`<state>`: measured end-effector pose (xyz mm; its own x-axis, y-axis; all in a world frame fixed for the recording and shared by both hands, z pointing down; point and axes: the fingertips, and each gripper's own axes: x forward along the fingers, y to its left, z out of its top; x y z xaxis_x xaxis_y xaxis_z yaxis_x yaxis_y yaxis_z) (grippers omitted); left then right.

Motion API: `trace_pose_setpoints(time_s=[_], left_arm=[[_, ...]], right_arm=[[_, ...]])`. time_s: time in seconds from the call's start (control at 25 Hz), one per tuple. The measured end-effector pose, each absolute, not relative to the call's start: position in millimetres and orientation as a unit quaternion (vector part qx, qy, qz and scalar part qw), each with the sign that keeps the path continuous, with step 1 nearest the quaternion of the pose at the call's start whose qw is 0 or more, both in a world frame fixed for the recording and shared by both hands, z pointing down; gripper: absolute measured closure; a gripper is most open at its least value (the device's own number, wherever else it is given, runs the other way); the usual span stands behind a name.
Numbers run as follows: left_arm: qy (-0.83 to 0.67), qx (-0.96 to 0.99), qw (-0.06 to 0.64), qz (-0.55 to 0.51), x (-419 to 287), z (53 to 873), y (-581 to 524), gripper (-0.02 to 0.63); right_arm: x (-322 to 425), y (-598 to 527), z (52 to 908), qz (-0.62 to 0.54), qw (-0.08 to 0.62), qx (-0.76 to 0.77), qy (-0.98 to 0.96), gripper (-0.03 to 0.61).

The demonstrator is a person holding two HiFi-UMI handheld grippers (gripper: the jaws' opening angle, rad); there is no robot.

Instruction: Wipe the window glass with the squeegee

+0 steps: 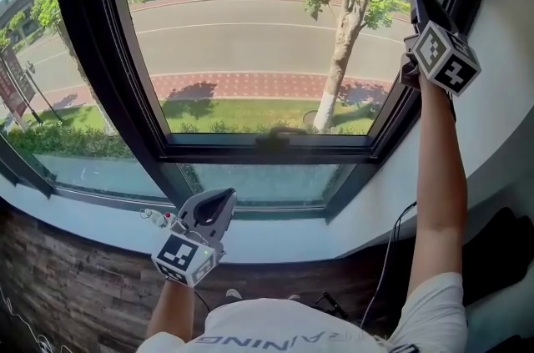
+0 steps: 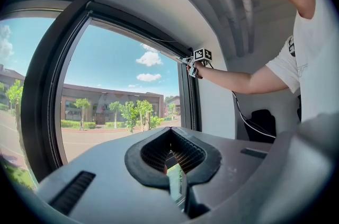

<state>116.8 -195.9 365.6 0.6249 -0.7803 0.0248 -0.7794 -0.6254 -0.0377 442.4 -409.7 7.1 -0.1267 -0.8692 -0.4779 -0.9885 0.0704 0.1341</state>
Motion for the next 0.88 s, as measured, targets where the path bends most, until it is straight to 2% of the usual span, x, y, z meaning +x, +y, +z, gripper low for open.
trace_pose_setpoints(time_s=[0.88], left_arm=[[0.428,-0.903,0.010,-0.019,126,363,-187,0.596]], right_arm=[[443,-401,95,0.182,0.102,-0.655,0.727,0.479]])
